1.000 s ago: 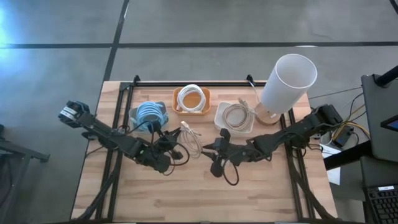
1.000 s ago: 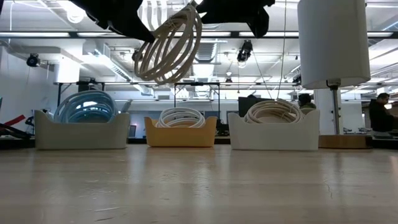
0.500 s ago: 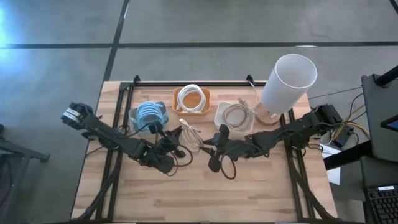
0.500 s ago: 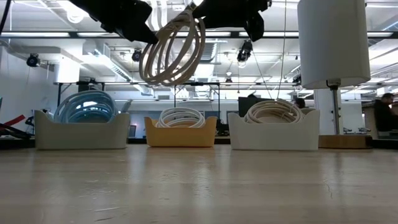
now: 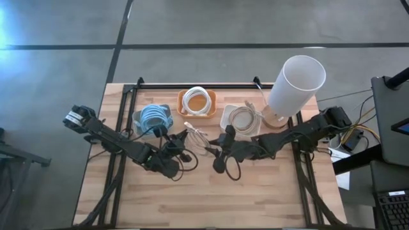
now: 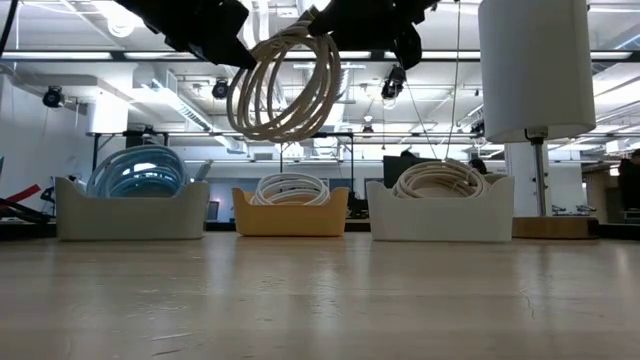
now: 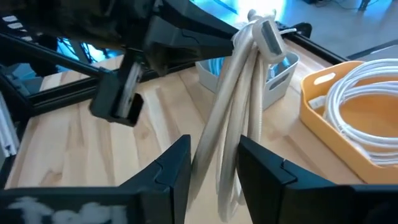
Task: Sort HDMI cables
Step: Put the brown hdmi cable into the white bin
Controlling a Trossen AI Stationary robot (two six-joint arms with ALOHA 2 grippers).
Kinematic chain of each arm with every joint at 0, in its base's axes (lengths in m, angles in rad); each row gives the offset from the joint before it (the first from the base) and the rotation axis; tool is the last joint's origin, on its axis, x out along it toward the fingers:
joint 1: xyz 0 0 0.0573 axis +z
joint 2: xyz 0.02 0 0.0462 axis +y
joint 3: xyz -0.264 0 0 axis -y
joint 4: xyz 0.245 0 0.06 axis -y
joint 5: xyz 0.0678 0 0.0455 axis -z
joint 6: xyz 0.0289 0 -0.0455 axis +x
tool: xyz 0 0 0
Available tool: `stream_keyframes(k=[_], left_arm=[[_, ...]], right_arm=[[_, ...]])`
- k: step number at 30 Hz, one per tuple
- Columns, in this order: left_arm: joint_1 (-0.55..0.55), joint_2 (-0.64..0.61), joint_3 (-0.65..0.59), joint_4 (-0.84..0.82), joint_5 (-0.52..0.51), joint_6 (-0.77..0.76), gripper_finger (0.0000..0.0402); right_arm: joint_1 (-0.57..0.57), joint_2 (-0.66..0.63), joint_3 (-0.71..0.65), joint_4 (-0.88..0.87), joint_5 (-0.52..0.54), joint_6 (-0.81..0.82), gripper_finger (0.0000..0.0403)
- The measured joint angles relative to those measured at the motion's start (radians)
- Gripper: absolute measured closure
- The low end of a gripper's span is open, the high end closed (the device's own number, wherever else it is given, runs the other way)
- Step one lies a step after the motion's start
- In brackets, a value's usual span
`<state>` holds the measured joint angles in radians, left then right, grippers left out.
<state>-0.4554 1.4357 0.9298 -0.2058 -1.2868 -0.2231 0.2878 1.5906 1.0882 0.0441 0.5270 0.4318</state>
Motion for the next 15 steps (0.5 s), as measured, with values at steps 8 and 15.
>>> stream_keyframes(k=[8, 15], left_arm=[[0.000, 0.000, 0.000, 0.064, 0.000, 0.058, 0.0393], [0.000, -0.002, 0.000, 0.064, 0.025, 0.047, 0.0393]], right_arm=[[-0.019, 0.000, 0.000, -0.004, -0.002, -0.069, 0.0315], [-0.019, 0.000, 0.000, -0.015, -0.002, -0.093, 0.0367]])
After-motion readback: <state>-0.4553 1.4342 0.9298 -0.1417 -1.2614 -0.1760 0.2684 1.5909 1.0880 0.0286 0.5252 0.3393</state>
